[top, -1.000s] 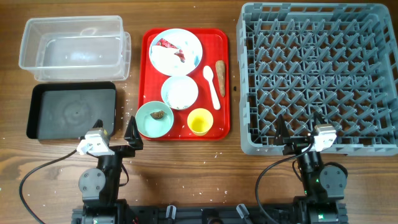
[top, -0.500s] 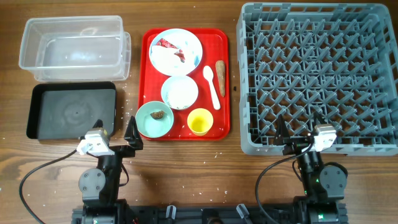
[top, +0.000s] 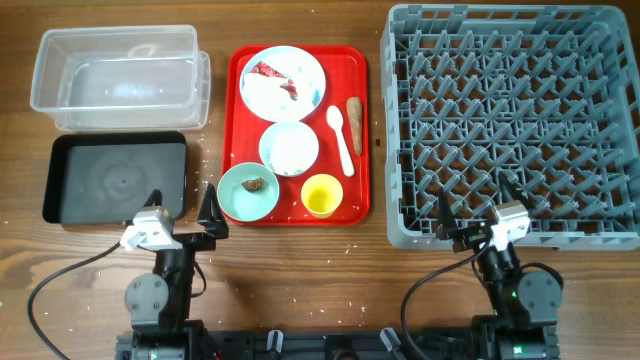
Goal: Sort waste into correct bins and load items into the dishwasher rack
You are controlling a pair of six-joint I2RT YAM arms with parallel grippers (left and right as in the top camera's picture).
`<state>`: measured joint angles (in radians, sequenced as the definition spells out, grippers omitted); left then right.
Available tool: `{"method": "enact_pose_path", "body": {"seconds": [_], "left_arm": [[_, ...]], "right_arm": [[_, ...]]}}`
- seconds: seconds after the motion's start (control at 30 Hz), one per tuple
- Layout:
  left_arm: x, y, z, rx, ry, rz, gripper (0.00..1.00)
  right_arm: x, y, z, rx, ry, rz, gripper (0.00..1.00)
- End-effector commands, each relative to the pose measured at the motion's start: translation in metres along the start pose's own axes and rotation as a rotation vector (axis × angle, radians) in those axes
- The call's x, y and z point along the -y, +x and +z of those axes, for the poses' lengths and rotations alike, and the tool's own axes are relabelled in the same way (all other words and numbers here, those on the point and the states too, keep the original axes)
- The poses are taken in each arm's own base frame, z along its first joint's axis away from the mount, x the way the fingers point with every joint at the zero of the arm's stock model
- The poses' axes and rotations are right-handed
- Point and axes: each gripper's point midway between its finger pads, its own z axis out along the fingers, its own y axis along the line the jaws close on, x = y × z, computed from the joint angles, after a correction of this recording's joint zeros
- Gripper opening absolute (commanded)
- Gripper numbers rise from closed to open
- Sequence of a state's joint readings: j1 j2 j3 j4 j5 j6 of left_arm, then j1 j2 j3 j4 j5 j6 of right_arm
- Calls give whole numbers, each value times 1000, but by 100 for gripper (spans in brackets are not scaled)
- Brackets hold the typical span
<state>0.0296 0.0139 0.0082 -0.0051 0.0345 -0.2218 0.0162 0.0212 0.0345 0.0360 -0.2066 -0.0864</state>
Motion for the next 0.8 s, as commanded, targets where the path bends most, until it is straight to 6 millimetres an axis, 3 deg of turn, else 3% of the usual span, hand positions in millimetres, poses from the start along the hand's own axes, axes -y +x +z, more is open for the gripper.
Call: {"method": "enact_pose_path", "body": {"seconds": [0.0, 0.13, 0.23, 0.33, 0.47, 0.53, 0.63, 0.73, 0.77], "left_arm": [[-1, -16, -1, 59, -10, 15, 100], [10, -50, -4, 91, 0, 16, 100], [18, -74, 2, 10, -15, 16, 100], [33, -100, 28, -115, -1, 59, 100], [39, -116, 88, -406, -66, 42, 100], [48, -116, 123, -558, -79, 42, 100], [68, -101, 178, -763, -81, 54, 100], [87, -60, 218, -965, -86, 86, 100], [96, -36, 228, -1021, -75, 101, 100]], "right_arm": [[-1, -54, -6, 96, -13, -94, 100], [5, -99, 2, 97, -9, -197, 99], [6, -135, 18, 68, -46, -186, 100], [10, -155, 34, 1, -64, -143, 100], [14, -153, 50, -194, -91, -88, 100], [21, -147, 56, -267, -49, 15, 100], [22, -132, 64, -364, -51, 66, 100], [19, -122, 69, -399, -77, 80, 100], [15, -123, 69, -396, -100, 84, 100]]}}
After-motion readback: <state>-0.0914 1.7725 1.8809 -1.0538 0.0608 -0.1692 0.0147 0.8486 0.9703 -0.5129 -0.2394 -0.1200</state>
